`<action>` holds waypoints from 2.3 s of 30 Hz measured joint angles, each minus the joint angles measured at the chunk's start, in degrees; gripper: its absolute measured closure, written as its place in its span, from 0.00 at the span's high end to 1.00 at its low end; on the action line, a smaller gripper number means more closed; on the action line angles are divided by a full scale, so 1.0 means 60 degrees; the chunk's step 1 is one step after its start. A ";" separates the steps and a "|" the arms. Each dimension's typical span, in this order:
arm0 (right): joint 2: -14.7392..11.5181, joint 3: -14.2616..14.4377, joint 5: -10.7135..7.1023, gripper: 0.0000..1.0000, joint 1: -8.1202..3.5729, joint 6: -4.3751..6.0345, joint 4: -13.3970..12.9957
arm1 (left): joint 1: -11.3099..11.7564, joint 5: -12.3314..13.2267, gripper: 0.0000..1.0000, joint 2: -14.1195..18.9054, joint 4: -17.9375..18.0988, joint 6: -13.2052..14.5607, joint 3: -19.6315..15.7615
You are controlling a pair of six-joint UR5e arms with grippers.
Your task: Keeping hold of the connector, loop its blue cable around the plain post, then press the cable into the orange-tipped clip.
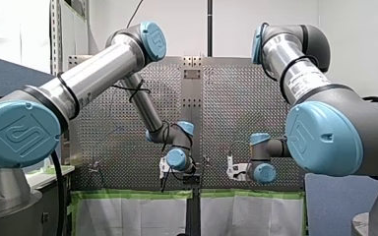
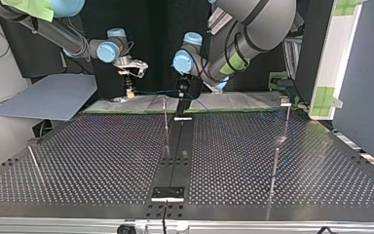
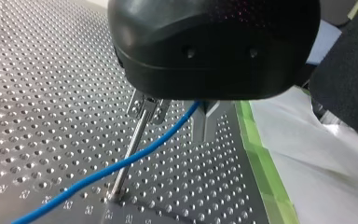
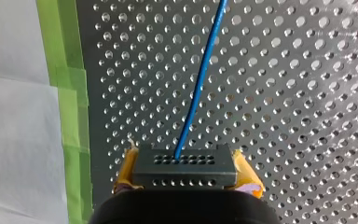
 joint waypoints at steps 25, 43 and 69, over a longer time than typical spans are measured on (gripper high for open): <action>0.0032 -0.0002 0.0019 0.00 -0.0418 0.0129 0.0077 | 0.0026 0.0290 0.01 -0.0123 -0.0095 -0.0114 0.0427; 0.0045 -0.0017 0.0014 0.00 -0.0561 0.0185 0.0011 | 0.0101 0.0203 0.01 -0.0744 -0.0550 -0.0087 0.0992; 0.0047 -0.0967 -0.0218 0.00 -0.0579 -0.0031 0.0701 | 0.0412 0.0365 0.01 -0.0787 -0.1856 -0.0135 0.2738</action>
